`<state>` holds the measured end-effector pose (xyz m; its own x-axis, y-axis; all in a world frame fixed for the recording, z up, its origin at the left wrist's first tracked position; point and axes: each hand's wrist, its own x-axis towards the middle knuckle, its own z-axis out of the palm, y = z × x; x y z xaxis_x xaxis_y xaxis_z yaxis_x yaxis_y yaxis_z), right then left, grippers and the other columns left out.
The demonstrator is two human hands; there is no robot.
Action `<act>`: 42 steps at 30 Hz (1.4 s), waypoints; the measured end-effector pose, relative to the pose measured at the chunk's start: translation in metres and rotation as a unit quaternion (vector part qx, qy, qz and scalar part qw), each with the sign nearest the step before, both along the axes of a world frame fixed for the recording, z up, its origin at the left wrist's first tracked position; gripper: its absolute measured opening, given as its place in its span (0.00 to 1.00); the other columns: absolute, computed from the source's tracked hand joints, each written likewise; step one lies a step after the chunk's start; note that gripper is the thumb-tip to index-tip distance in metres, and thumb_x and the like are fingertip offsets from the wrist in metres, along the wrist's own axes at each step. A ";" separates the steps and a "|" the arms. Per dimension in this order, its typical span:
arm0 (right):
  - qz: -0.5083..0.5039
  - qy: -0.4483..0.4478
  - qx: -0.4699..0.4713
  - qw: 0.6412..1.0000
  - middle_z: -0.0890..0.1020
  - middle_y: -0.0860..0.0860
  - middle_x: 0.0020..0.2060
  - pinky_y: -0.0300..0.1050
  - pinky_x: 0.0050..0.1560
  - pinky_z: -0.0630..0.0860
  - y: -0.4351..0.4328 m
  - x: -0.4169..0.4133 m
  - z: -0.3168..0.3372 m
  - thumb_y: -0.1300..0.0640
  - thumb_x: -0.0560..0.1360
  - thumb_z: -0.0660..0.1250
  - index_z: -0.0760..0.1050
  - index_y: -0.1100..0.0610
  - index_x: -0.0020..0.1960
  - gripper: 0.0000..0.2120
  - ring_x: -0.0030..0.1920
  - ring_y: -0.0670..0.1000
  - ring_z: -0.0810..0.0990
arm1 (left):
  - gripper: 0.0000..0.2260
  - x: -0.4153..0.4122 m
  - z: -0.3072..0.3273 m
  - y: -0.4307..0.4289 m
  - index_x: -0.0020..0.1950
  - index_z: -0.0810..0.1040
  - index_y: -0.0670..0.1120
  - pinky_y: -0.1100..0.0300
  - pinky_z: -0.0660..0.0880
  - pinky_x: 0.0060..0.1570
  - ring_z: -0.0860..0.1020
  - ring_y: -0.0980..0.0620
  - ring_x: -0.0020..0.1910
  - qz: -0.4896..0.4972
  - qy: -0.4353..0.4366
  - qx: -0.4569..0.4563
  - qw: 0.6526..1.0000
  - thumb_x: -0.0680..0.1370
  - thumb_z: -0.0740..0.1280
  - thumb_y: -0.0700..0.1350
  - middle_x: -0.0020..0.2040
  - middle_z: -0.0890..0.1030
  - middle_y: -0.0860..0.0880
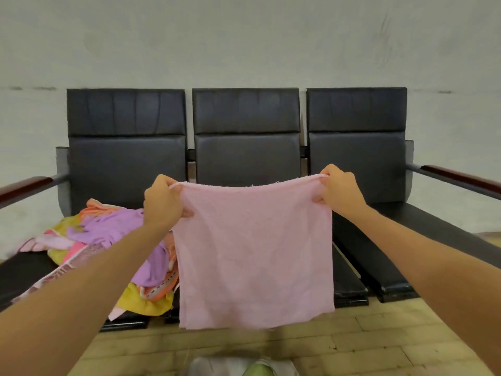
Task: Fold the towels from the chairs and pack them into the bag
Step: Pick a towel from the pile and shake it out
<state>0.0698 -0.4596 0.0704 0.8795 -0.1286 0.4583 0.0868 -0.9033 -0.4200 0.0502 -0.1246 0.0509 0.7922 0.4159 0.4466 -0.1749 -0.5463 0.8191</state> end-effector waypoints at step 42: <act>0.154 0.230 -0.101 0.955 0.79 0.50 0.36 0.44 0.42 0.68 -0.033 -0.021 -0.176 0.55 0.82 0.59 0.75 0.52 0.37 0.15 0.42 0.54 0.77 | 0.05 -0.024 -0.173 0.041 0.54 0.75 0.43 0.67 0.65 0.42 0.73 0.50 0.51 -0.250 0.212 0.298 0.897 0.80 0.64 0.41 0.51 0.76 0.49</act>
